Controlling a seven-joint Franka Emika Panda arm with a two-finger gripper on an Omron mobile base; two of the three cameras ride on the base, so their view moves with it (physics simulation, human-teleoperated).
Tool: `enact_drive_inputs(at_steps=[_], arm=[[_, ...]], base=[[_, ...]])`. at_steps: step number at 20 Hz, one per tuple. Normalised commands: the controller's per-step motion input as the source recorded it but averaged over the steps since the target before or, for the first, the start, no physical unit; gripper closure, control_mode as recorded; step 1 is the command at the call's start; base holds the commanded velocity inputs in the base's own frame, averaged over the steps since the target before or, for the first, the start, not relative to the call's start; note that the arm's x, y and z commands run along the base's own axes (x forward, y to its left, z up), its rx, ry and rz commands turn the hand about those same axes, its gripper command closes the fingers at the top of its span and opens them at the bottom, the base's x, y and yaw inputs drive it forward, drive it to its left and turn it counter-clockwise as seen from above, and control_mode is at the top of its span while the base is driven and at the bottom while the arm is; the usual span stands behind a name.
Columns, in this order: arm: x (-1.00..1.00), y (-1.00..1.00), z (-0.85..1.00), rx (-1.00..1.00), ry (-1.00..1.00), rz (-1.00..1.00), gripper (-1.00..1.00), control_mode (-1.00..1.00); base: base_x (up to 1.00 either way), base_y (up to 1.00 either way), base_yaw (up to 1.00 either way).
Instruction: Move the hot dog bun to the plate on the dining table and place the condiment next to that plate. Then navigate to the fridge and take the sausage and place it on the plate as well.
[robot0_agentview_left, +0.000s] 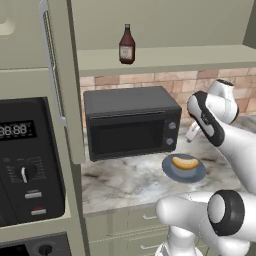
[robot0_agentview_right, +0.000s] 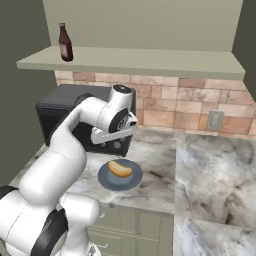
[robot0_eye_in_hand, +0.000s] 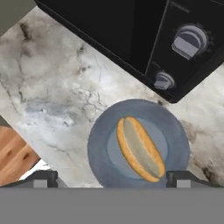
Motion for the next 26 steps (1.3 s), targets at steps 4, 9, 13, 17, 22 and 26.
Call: enact_drive_inputs(at_steps=[4,9,13,17,22,26], arm=[[0.0,0.0,-0.81,-0.08,-0.02,0.1,-1.0,-1.0],[0.08,0.0,-0.66,0.0,0.0,0.03,-1.0,-1.0],[0.23,0.0,-0.57,0.0,0.0,0.0,-1.0,-1.0],[0.35,0.0,-0.54,0.0,0.0,0.0,-1.0,-1.0],[0.34,0.0,-0.47,0.0,0.0,0.0,-1.0,-1.0],[0.34,0.0,-0.29,0.0,0.0,0.0,-1.0,-1.0]], base=[[0.0,0.0,0.0],[0.0,0.0,0.0],[0.0,0.0,0.0],[0.0,0.0,0.0],[0.0,0.0,0.0],[0.0,0.0,0.0]])
